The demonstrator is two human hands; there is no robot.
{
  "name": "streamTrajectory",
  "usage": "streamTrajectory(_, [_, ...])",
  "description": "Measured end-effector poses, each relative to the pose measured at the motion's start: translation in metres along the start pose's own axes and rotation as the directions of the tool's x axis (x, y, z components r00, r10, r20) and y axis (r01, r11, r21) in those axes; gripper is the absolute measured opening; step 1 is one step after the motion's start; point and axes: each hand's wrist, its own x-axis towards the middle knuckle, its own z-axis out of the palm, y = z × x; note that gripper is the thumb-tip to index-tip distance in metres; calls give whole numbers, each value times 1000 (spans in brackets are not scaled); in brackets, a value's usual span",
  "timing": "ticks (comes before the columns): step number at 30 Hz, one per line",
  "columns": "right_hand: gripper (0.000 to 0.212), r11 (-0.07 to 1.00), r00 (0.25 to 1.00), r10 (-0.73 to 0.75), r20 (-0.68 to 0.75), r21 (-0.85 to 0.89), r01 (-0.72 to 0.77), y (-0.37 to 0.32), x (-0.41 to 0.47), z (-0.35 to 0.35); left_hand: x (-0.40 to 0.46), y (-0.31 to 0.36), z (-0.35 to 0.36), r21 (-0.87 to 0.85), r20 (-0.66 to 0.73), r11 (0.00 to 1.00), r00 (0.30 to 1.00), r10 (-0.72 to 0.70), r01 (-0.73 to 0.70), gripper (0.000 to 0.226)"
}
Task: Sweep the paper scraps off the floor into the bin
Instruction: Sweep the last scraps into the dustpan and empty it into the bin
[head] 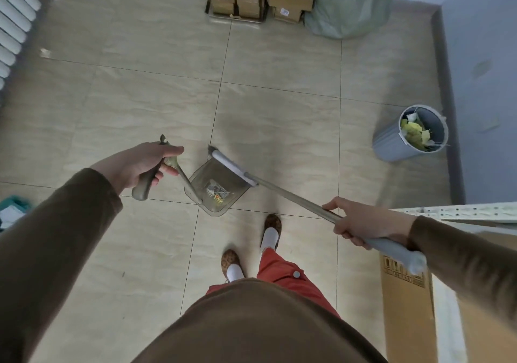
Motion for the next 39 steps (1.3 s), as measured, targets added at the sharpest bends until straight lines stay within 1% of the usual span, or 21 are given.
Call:
streamTrajectory(3, [44, 997, 993, -25, -112, -69, 17, -2, 0, 21, -4, -13, -3, -18, 11, 1000, 1000, -2, 2, 43])
streamTrajectory(6, [44, 988, 976, -62, -208, -151, 30, -19, 32, 52, -9, -24, -5, -38, 18, 999, 1000, -4, 4, 37])
streamTrajectory(8, [43, 985, 981, -72, -180, -166, 42, -29, 56, 76, -11, -30, -5, -44, 14, 999, 1000, 2, -1, 36])
streamTrajectory(10, [45, 993, 992, -50, -114, -113, 37, -32, 66, 89, -13, -35, -4, -46, 15, 999, 1000, 5, -4, 36])
streamTrajectory(12, [47, 999, 997, -31, -71, -43, 28, -27, 56, 84, -17, -42, -6, -46, 19, 999, 1000, 9, -8, 35])
streamTrajectory(16, [45, 996, 998, -49, -45, 74, 52, -3, 18, 67, -27, -63, -25, -17, -3, 999, 999, 41, -42, 35])
streamTrajectory(19, [45, 993, 993, -74, -96, 83, 82, -7, 13, 68, -38, -80, -48, -41, -48, 998, 997, 52, -54, 31])
streamTrajectory(22, [47, 992, 972, -127, -197, -10, 128, -40, 38, 72, -39, -91, -67, -90, -121, 995, 992, 40, -51, 31])
streamTrajectory(24, [48, 986, 962, -163, -219, -81, 149, -69, 69, 76, -35, -94, -72, -109, -147, 994, 989, 10, -26, 29])
streamTrajectory(27, [47, 966, 964, -181, -197, -218, 136, -115, 118, 89, -24, -91, -76, -101, -149, 995, 989, -14, -1, 36])
streamTrajectory(29, [51, 949, 974, -158, -160, -296, 105, -132, 137, 102, -18, -84, -79, -97, -154, 995, 988, -22, 7, 36])
streamTrajectory(32, [53, 887, 993, -108, -49, -455, 74, -128, 135, 119, -13, -77, -85, -98, -153, 995, 987, -39, 24, 31])
streamTrajectory(33, [52, 873, 996, -88, -8, -483, 73, -122, 126, 119, -12, -77, -87, -103, -153, 994, 987, -49, 33, 30])
streamTrajectory(34, [51, 876, 997, -69, 27, -477, 73, -114, 116, 115, -11, -78, -88, -114, -151, 993, 987, -60, 43, 30])
streamTrajectory(36, [50, 909, 996, -58, 62, -408, 79, -95, 91, 103, -11, -79, -91, -137, -136, 989, 988, -73, 54, 35])
streamTrajectory(38, [48, 932, 995, -76, 63, -351, 93, -76, 61, 91, -14, -81, -94, -191, -82, 979, 993, -83, 66, 45])
streamTrajectory(39, [47, 941, 995, -84, 57, -324, 98, -67, 48, 87, -16, -81, -96, -236, -30, 969, 996, -86, 76, 48])
